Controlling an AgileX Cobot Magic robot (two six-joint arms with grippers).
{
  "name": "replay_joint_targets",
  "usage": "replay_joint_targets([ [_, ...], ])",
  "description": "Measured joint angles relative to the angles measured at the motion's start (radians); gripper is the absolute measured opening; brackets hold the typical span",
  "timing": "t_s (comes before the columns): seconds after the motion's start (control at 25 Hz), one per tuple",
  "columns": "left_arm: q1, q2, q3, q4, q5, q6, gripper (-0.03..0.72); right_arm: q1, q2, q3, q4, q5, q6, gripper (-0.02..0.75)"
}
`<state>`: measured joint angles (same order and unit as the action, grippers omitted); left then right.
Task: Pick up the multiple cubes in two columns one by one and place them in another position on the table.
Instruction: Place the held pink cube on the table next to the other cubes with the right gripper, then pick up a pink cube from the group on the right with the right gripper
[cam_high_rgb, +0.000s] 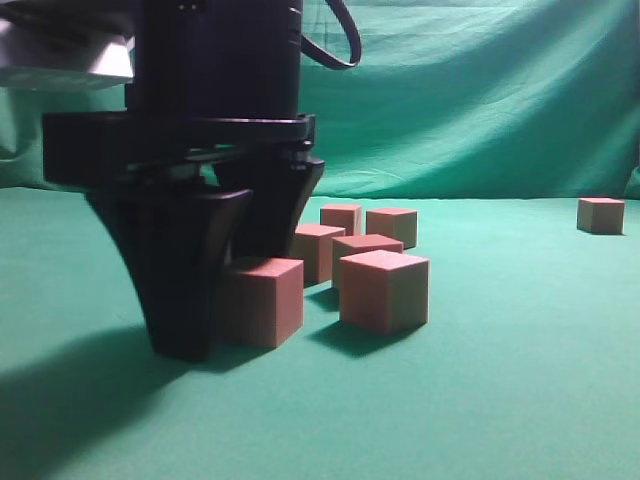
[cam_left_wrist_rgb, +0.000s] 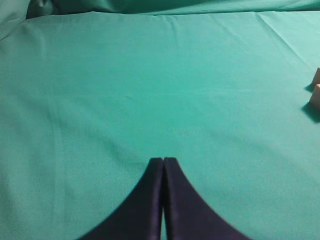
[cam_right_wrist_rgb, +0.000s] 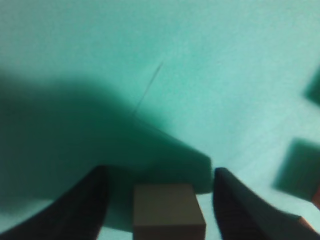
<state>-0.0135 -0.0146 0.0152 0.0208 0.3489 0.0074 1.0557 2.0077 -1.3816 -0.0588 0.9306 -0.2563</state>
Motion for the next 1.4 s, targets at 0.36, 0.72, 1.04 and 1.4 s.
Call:
replay_joint_targets([
  [0.36,0.000,0.000,0.000,0.000,0.000,0.000,0.000,0.000,-0.065,0.000,0.001,0.006,0.000,0.632],
  [0.72,0.000,0.000,0.000,0.000,0.000,0.000,0.000,0.002,-0.355,-0.045,-0.095,0.080,0.130,0.563],
  [1.04,0.000,0.000,0.000,0.000,0.000,0.000,0.000,-0.107,-0.623,-0.091,-0.434,0.229,0.378,0.565],
  [1.4,0.000,0.000,0.000,0.000,0.000,0.000,0.000,-0.596,-0.626,-0.091,-0.367,0.301,0.450,0.565],
])
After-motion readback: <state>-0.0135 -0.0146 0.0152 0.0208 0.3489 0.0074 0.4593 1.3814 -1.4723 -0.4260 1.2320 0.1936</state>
